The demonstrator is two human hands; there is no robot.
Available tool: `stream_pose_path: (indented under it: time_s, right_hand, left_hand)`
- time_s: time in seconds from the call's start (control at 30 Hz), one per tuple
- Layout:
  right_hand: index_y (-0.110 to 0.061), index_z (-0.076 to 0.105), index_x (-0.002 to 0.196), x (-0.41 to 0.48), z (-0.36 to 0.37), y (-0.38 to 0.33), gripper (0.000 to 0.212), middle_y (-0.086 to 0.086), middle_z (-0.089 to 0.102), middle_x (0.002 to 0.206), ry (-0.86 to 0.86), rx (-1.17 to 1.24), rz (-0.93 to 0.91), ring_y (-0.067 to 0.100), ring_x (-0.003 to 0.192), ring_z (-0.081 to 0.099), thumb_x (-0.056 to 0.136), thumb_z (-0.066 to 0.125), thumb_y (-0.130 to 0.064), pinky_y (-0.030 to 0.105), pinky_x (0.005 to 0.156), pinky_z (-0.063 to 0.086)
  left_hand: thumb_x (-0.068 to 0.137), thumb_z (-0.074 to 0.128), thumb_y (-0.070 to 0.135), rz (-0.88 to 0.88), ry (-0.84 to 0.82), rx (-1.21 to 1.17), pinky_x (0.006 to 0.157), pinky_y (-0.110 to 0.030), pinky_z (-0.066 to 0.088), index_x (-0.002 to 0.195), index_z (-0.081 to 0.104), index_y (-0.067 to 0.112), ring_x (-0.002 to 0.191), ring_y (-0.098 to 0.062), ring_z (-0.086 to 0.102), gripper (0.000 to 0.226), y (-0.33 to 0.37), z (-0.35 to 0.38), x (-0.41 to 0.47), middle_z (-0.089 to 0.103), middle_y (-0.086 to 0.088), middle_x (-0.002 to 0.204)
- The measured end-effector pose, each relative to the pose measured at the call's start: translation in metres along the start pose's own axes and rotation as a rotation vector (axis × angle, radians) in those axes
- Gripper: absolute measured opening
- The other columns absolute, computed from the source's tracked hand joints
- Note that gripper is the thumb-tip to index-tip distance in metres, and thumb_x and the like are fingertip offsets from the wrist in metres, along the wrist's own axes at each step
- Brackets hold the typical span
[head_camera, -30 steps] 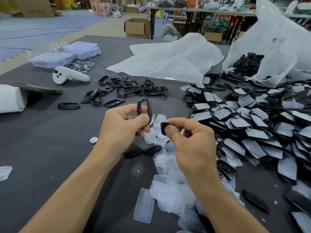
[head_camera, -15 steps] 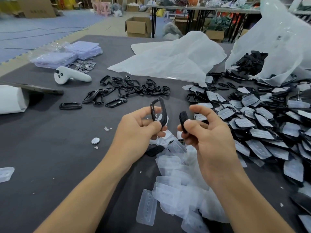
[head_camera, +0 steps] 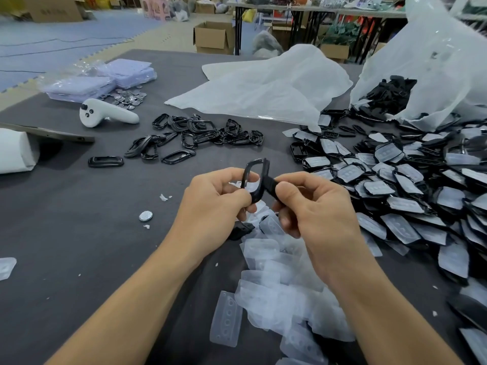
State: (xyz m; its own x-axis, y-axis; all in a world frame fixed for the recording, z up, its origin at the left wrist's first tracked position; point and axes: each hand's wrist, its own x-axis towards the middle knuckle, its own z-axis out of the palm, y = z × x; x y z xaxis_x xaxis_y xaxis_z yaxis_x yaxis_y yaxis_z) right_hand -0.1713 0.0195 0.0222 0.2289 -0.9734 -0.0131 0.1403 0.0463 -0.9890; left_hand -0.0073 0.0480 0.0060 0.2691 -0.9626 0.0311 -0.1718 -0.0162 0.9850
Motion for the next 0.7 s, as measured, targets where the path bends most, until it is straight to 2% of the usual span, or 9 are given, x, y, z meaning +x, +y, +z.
stream_pose_path:
  time_s: [0.07,0.2,0.27,0.37,0.5,0.6,0.7]
  right_hand:
    - [-0.017,0.08,0.08,0.0,-0.001,0.001,0.031,0.009,0.067,0.063,-0.008,-0.027,-0.034,0.015,0.05,0.055,0.093,0.065,0.007,0.022,0.046,0.046]
    - [-0.028,0.082,0.09,0.004,-0.007,0.004,0.039,-0.005,0.072,0.068,0.044,-0.156,-0.102,0.007,0.055,0.056,0.091,0.066,0.008,0.017,0.055,0.048]
    - [-0.028,0.078,0.097,0.006,-0.012,0.003,0.033,-0.002,0.075,0.072,0.064,-0.203,-0.135,0.01,0.056,0.062,0.087,0.073,0.004,0.018,0.056,0.049]
    - [-0.019,0.076,0.085,0.007,-0.015,0.002,0.025,0.007,0.076,0.07,0.052,-0.203,-0.172,0.017,0.053,0.066,0.079,0.081,0.005,0.02,0.051,0.05]
    - [-0.021,0.079,0.081,0.006,-0.013,0.004,0.028,0.004,0.077,0.073,0.061,-0.228,-0.226,0.013,0.058,0.07,0.077,0.082,0.007,0.017,0.055,0.052]
    - [-0.024,0.081,0.083,0.005,-0.013,0.003,0.03,0.0,0.078,0.076,0.081,-0.257,-0.274,0.015,0.067,0.074,0.077,0.084,0.005,0.021,0.066,0.058]
    - [-0.023,0.081,0.083,0.004,-0.01,0.003,0.029,0.0,0.078,0.077,0.075,-0.283,-0.28,0.016,0.07,0.074,0.077,0.083,0.005,0.021,0.068,0.058]
  left_hand:
    - [0.075,0.06,0.022,0.01,0.003,0.024,0.06,-0.021,0.05,0.098,0.079,0.035,0.056,-0.011,0.06,0.033,0.001,0.0,0.0,0.076,-0.003,0.071]
    - [0.085,0.066,0.02,0.04,0.034,0.152,0.058,-0.02,0.05,0.095,0.079,0.04,0.056,-0.007,0.059,0.026,0.001,0.002,-0.001,0.077,0.006,0.071]
    - [0.088,0.067,0.018,0.052,0.031,0.214,0.061,-0.024,0.051,0.095,0.079,0.043,0.057,-0.007,0.059,0.029,0.001,0.003,-0.002,0.076,0.009,0.071]
    - [0.088,0.067,0.021,0.059,0.0,0.224,0.065,-0.031,0.052,0.094,0.079,0.046,0.059,-0.009,0.057,0.029,0.003,0.003,-0.003,0.076,0.009,0.072]
    - [0.074,0.064,0.027,0.018,-0.069,0.175,0.069,-0.037,0.055,0.086,0.081,0.038,0.061,-0.012,0.06,0.024,0.006,0.003,-0.004,0.076,0.002,0.072]
    - [0.065,0.063,0.024,-0.02,-0.119,0.118,0.064,-0.032,0.048,0.08,0.081,0.024,0.058,-0.013,0.058,0.023,0.006,0.001,-0.002,0.073,-0.009,0.071]
    - [0.064,0.062,0.026,-0.02,-0.13,0.138,0.061,-0.029,0.047,0.076,0.08,0.023,0.056,-0.011,0.058,0.022,0.005,0.001,-0.003,0.073,-0.004,0.067]
